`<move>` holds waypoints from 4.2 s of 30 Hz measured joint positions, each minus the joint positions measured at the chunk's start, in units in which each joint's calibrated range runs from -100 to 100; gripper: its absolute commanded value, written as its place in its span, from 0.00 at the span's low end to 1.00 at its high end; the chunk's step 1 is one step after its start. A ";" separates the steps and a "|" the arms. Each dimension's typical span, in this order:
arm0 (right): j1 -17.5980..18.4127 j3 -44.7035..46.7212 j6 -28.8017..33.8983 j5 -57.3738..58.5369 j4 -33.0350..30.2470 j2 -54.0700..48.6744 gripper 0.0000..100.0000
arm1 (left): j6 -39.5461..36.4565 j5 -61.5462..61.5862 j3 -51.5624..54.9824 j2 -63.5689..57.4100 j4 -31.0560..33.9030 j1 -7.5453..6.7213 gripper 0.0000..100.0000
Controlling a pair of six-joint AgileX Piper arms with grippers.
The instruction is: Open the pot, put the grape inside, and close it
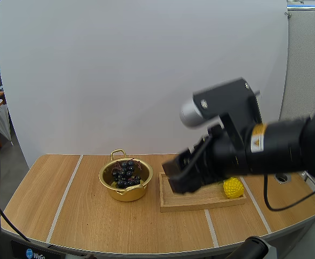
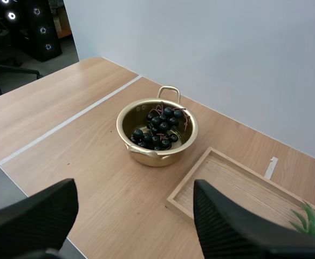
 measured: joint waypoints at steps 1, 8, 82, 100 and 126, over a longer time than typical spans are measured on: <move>0.00 0.68 0.00 0.18 -0.12 -0.62 0.90 | 0.00 0.00 0.00 0.00 0.00 0.00 0.00; 0.00 2.18 0.33 0.18 -0.50 -1.43 0.00 | 0.00 0.00 0.00 0.00 0.00 0.00 0.00; 0.00 2.29 0.33 0.30 -0.39 -1.43 0.00 | 2.64 34.49 50.12 14.51 -3.59 0.00 0.00; 0.00 2.29 0.33 0.30 -0.39 -1.43 0.00 | 14.46 11.82 65.51 22.91 -8.37 0.00 0.00; 0.00 2.29 0.33 0.30 -0.39 -1.43 0.00 | 16.16 11.10 65.56 31.47 -11.18 0.00 0.00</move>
